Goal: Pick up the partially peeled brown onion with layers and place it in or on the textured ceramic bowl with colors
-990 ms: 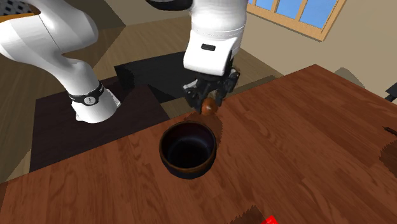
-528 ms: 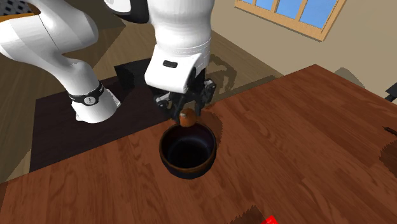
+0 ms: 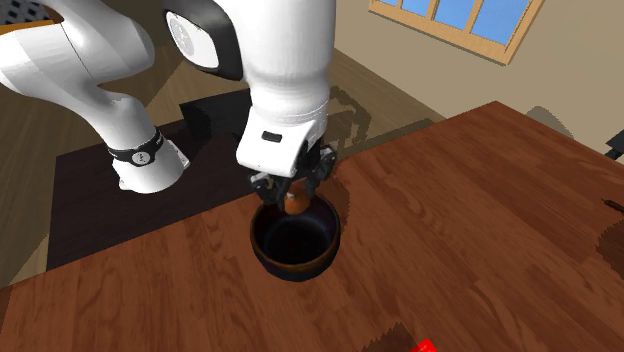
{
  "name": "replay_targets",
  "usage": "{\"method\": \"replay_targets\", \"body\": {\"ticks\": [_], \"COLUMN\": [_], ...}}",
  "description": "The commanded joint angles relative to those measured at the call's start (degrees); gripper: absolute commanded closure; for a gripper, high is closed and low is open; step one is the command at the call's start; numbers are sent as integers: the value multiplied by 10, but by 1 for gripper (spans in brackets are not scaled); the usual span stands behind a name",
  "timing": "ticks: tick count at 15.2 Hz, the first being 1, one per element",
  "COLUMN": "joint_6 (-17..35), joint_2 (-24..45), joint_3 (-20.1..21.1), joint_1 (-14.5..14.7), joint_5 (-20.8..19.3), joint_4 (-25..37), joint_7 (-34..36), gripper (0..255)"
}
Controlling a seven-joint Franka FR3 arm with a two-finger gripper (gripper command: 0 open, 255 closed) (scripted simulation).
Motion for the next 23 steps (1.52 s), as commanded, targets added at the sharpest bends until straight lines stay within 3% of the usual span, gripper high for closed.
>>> {"method": "replay_targets", "body": {"ticks": [1,10,11,16,20,23], "joint_6": [16,28,28,28,-50,-50], "joint_2": [12,20,20,20,-25,-25], "joint_3": [1,1,1,1,-4,-4], "joint_1": [0,0,0,0,-3,-2], "joint_5": [-5,-8,-8,-8,7,7], "joint_4": [-5,-9,-9,-9,26,26], "joint_7": [3,5,5,5,-7,-7], "gripper": [255,255,0,0,0,0]}}
